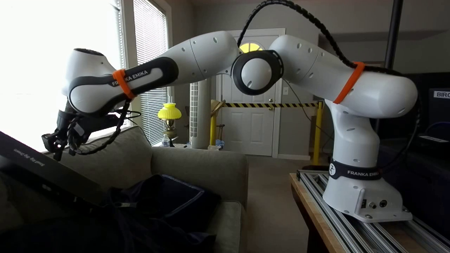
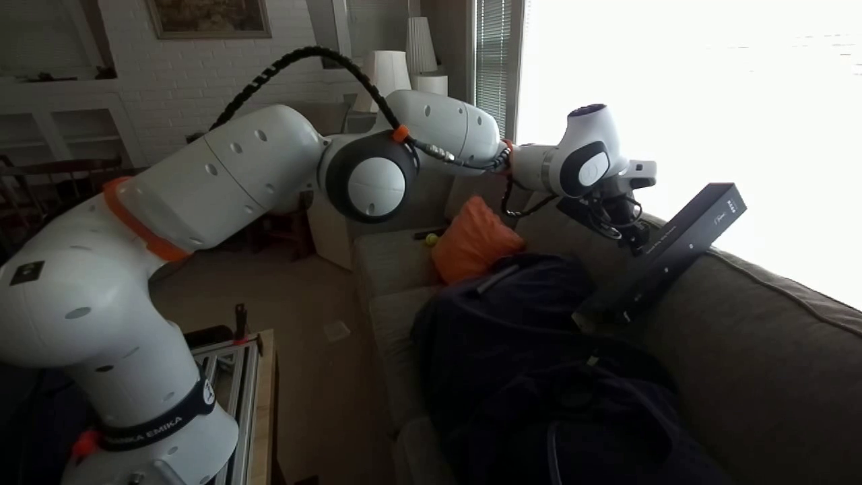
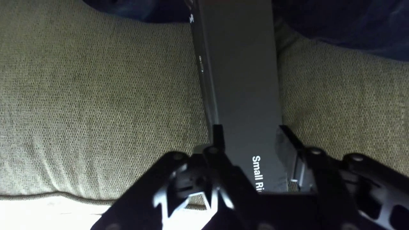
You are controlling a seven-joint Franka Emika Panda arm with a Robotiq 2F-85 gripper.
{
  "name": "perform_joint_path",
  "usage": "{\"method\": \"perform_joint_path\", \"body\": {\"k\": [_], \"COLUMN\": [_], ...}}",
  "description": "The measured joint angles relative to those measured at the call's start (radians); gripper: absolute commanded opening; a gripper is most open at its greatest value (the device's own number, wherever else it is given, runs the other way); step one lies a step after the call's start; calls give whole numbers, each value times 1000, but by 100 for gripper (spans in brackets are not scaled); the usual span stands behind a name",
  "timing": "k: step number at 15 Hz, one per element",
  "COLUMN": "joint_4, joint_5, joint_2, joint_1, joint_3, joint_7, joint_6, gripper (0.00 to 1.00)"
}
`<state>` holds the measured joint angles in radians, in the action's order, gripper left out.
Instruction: Put the remote on the right armrest
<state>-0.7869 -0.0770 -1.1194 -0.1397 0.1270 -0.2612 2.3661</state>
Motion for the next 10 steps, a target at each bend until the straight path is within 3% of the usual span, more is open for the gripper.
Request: {"method": "perform_joint_path", "body": {"k": [3, 10], "joint_4": [1, 45], "joint_5": [-4, -13], "joint_2": [-14, -90], "joint_1": [-6, -7], "joint_3": [1, 16], "joint_7": [0, -11], "joint_6": [5, 21], "gripper": [99, 100]}}
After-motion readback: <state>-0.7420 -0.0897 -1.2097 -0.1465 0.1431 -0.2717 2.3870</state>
